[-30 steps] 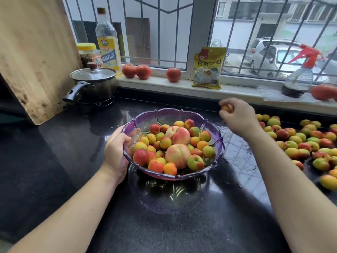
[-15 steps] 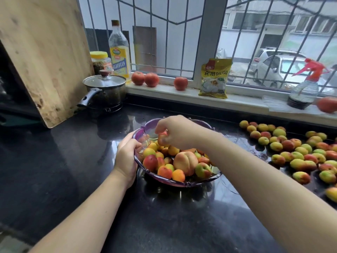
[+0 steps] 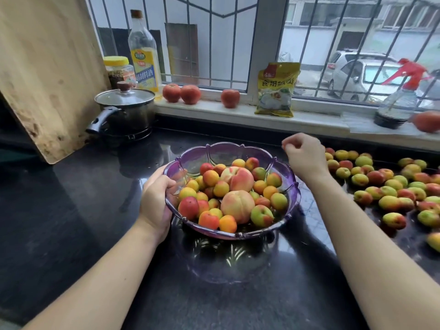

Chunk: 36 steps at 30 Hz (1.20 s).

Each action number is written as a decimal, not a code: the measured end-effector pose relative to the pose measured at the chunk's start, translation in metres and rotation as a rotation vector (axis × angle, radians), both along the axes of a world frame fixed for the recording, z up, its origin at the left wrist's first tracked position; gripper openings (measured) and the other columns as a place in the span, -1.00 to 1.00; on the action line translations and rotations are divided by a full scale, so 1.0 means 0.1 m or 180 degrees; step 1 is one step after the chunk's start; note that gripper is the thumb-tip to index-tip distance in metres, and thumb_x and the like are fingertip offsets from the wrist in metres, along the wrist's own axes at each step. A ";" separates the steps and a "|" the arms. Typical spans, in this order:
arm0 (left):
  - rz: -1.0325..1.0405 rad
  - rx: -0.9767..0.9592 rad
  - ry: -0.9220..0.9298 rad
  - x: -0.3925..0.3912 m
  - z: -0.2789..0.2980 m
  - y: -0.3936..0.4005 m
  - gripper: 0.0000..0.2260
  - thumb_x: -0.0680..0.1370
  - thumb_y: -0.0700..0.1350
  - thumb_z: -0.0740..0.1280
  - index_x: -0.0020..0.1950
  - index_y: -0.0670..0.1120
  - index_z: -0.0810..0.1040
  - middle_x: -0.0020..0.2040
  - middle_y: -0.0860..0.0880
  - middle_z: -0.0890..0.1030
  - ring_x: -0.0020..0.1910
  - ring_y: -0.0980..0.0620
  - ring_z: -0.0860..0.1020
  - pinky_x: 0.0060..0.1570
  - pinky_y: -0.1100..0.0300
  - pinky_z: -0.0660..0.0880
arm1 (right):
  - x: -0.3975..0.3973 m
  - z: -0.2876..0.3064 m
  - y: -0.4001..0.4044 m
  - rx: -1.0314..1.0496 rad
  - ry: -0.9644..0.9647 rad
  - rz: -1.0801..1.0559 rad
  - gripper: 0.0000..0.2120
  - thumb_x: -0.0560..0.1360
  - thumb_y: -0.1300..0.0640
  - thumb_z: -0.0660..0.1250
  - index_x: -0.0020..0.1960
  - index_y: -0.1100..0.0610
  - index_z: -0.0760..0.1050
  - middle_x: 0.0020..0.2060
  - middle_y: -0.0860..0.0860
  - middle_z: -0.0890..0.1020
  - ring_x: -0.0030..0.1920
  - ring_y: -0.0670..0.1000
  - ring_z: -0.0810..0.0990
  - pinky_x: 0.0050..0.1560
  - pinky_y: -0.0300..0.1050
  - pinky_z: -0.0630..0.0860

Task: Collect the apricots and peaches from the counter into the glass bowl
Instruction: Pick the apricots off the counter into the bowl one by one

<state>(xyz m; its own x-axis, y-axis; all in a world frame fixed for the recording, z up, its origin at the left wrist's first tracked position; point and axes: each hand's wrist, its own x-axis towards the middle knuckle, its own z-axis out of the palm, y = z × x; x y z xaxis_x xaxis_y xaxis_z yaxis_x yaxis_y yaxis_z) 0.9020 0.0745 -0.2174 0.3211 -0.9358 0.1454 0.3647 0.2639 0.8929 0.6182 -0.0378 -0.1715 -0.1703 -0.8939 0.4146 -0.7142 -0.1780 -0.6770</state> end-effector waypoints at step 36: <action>0.0000 0.0165 -0.0180 0.01 0.04 0.04 -0.58 0.42 -0.21 0.20 0.20 -0.23 0.66 -0.01 -0.15 0.76 -0.01 -0.06 0.73 -0.05 0.09 0.69 | 0.97 0.47 0.18 0.0339 0.1673 0.1629 -0.73 0.56 0.17 0.40 0.26 0.06 0.60 0.13 -0.03 0.64 0.09 -0.02 0.59 0.01 -0.23 0.48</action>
<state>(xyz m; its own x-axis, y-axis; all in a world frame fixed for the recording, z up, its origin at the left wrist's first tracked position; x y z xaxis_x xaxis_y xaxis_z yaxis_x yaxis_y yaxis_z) 0.9031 0.0789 -0.2134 0.3138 -0.9426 0.1145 0.3134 0.2167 0.9246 0.7152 -0.0201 -0.1248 0.4757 -0.8481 0.2333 -0.7941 -0.5282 -0.3008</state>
